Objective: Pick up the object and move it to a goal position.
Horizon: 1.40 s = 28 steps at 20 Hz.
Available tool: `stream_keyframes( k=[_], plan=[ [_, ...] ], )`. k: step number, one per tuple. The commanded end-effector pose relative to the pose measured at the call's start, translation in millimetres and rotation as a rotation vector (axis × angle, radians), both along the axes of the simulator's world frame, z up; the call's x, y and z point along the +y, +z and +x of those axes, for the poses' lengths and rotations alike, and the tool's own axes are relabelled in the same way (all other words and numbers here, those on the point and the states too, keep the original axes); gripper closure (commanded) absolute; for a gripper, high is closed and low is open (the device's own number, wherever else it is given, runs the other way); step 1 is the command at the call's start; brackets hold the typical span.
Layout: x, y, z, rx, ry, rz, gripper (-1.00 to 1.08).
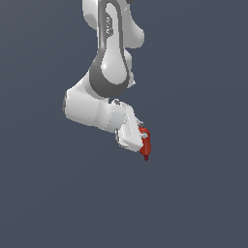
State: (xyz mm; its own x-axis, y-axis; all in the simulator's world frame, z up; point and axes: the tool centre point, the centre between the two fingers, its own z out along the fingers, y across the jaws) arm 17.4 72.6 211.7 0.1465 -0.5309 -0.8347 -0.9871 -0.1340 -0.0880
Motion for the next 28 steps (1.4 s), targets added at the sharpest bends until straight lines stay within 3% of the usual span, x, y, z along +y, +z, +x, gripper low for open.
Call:
stream_keyframes(
  k=[1, 13, 28],
  plan=[
    [21, 24, -6, -0.003, 0.000, 0.000, 1.08],
    [99, 110, -26, -0.004, -0.001, 0.003, 1.08],
    [125, 141, -31, -0.001, 0.001, 0.003, 1.08]
  ],
)
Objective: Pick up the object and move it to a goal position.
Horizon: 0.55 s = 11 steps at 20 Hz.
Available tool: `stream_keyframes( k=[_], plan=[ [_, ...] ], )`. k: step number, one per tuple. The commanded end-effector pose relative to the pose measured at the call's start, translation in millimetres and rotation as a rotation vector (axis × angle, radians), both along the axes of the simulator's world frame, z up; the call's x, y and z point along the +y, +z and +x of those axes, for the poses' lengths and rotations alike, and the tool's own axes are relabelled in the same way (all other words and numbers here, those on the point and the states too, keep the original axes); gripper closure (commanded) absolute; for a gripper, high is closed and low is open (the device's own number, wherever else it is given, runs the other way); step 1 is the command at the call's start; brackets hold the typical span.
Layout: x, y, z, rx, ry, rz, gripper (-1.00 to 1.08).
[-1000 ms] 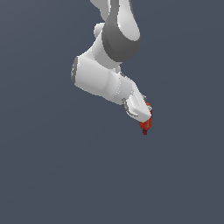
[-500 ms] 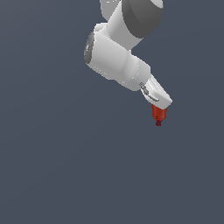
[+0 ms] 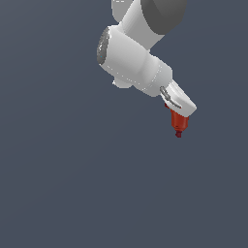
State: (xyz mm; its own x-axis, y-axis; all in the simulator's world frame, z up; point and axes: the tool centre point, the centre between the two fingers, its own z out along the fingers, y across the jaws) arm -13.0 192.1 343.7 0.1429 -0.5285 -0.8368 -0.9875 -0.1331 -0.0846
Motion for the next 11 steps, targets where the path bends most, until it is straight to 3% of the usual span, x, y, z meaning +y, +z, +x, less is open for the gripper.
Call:
stream_keyframes(
  k=[1, 11],
  plan=[
    [9, 14, -2, -0.005, 0.001, 0.000, 1.08],
    [27, 38, -3, -0.005, 0.002, 0.001, 1.08]
  ],
)
